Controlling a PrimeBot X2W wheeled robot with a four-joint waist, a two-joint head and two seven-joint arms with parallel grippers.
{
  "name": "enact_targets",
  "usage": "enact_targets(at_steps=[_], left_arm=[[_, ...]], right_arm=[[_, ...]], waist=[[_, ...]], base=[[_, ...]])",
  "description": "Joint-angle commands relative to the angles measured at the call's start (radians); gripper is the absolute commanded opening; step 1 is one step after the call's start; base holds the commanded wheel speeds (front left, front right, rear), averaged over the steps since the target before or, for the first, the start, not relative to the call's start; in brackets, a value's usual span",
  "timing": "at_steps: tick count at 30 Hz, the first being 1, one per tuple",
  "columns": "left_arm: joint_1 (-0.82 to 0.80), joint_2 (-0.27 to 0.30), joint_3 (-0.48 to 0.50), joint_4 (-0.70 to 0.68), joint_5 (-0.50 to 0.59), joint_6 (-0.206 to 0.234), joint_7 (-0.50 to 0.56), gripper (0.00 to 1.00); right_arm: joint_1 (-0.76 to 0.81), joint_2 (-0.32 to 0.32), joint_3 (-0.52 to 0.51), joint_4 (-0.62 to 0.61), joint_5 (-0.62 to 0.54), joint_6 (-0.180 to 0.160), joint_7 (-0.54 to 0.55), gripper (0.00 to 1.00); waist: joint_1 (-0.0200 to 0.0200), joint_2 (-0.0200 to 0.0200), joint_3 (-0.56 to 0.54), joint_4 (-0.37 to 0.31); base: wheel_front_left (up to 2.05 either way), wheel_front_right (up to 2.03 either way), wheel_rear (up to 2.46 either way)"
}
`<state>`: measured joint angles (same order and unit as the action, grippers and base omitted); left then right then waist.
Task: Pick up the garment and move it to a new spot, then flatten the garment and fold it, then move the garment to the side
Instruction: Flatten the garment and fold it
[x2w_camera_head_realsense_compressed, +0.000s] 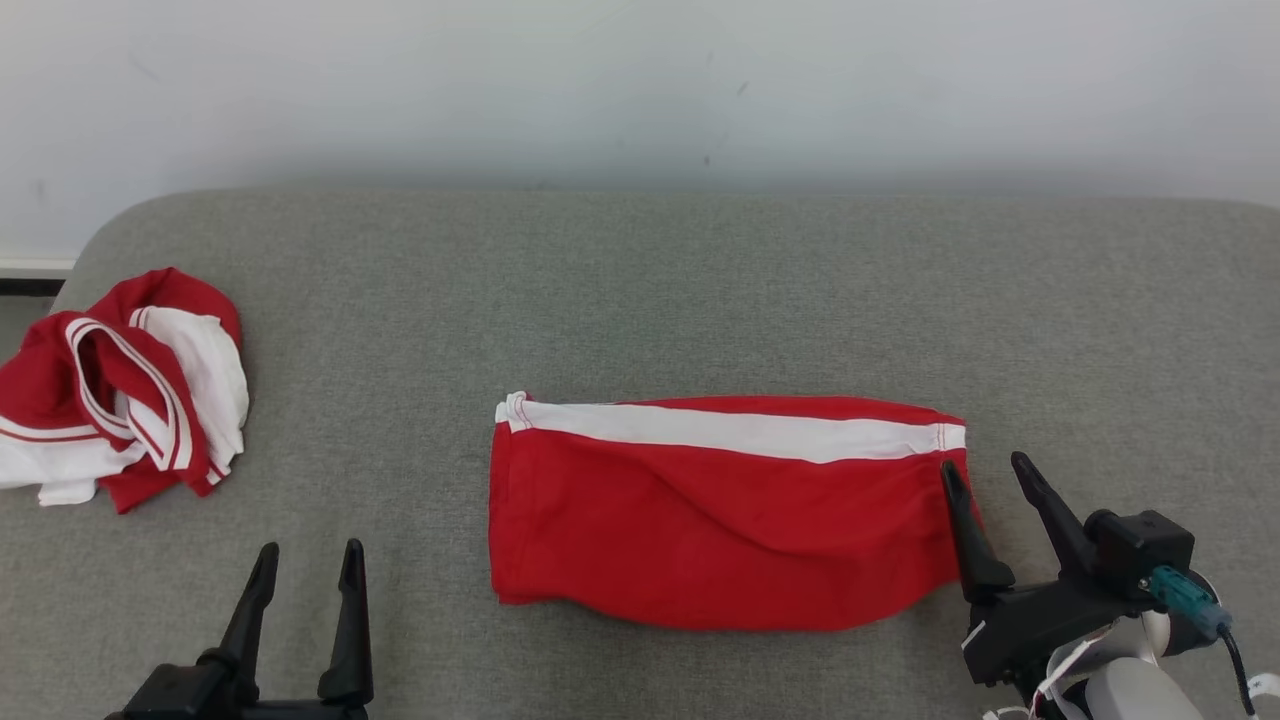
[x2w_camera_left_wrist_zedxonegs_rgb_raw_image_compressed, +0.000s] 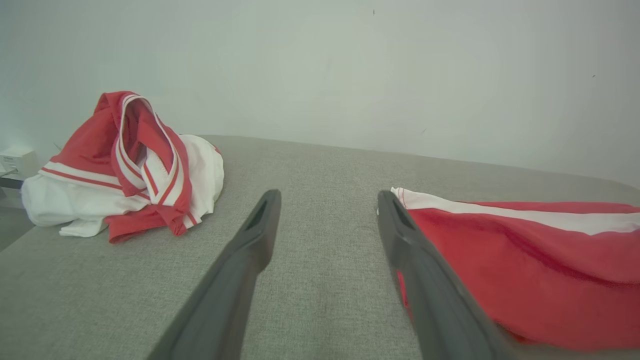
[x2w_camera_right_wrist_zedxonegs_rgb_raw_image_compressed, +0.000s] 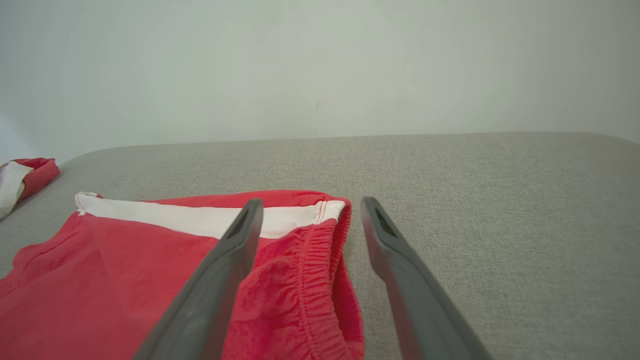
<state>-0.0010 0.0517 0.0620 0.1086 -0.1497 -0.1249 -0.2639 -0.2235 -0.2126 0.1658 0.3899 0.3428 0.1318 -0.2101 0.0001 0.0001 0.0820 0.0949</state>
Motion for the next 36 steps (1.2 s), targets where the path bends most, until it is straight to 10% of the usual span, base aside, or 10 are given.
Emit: enact_targets(at_steps=[1,17,18,19,21,36], left_arm=[[-0.014,-0.001,-0.006,0.005,0.000,-0.004,-0.001,1.00],[-0.068,-0.001,-0.059,0.032,-0.044,0.001,-0.001,1.00],[-0.070,-0.001,-0.060,0.033,-0.046,0.001,-0.001,1.00],[-0.071,-0.001,-0.061,0.035,-0.048,0.001,-0.001,1.00],[-0.069,-0.001,-0.061,0.037,-0.051,0.002,-0.001,1.00],[-0.065,-0.001,-0.045,0.046,-0.040,0.000,-0.001,1.00]], right_arm=[[-0.025,-0.008,0.000,0.035,-0.006,-0.002,0.007,1.00],[-0.159,-0.002,0.017,0.384,0.056,-0.002,0.035,1.00],[-0.161,0.003,0.023,0.395,0.073,-0.002,0.042,0.89],[-0.162,0.005,0.032,0.403,0.086,-0.002,0.047,0.46],[-0.168,0.004,0.050,0.413,0.108,-0.002,0.047,0.00],[-0.206,-0.177,0.059,0.439,0.232,-0.003,0.045,0.00]], waist=[[-0.0001,-0.0001,0.027,0.031],[-0.0001,-0.0001,0.083,0.104],[-0.0001,-0.0001,0.083,0.105],[-0.0001,-0.0001,0.081,0.105],[-0.0001,-0.0001,0.077,0.102],[-0.0001,-0.0001,0.048,0.041]], base=[[0.00,0.00,0.00],[0.00,0.00,0.00],[0.00,0.00,0.00],[0.00,0.00,0.00],[0.00,0.00,0.00],[0.00,0.00,0.00]])
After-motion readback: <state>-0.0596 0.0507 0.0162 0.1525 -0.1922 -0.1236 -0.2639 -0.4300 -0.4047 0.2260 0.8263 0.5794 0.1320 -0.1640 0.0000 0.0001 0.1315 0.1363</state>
